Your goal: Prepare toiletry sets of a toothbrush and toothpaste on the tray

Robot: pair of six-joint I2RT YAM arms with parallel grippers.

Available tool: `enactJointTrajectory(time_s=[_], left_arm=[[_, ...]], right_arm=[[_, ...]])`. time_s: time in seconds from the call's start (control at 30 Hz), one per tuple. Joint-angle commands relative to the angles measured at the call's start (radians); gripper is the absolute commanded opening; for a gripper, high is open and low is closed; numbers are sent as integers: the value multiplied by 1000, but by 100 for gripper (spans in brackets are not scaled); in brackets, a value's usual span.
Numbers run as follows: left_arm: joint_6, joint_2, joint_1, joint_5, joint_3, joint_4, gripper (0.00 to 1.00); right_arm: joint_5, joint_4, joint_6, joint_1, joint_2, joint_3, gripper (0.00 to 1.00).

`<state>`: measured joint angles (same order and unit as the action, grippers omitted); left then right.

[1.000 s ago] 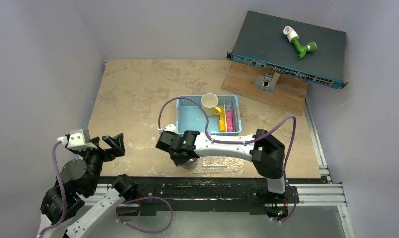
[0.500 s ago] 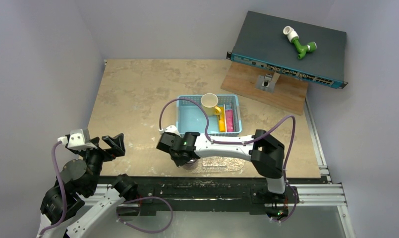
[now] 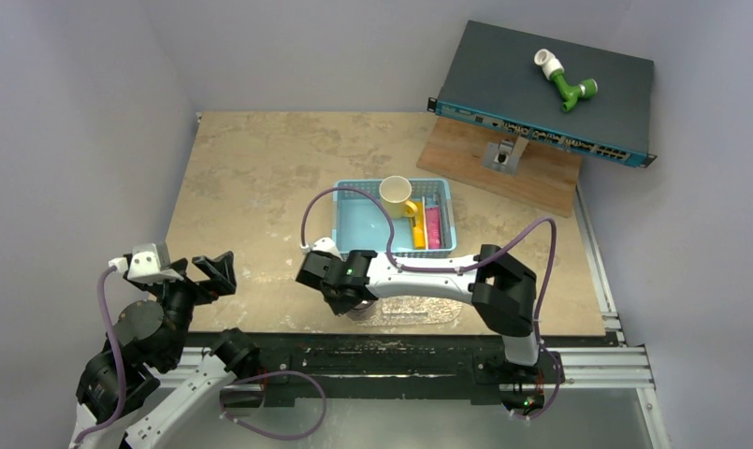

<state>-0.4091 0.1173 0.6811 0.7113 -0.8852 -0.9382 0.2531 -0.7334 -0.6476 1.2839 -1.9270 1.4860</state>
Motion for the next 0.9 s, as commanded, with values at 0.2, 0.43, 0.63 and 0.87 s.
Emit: enactJointTrajectory(time_s=[0.2,0.43,0.63,0.87], left_arm=[[-4,7,-6,7,-9,16,100],[-3,10,-6,4,-9,15,100],[-1,18,-6,1,-9,18,100],[1,24,-6,-4,-7,18,100]], right_arm=[[58,19,3,3,14,16,27],[79,-11,13,3,35,38,33],[67,-38,32,3,84,44,36],[53,-35,79,2,163,44,40]])
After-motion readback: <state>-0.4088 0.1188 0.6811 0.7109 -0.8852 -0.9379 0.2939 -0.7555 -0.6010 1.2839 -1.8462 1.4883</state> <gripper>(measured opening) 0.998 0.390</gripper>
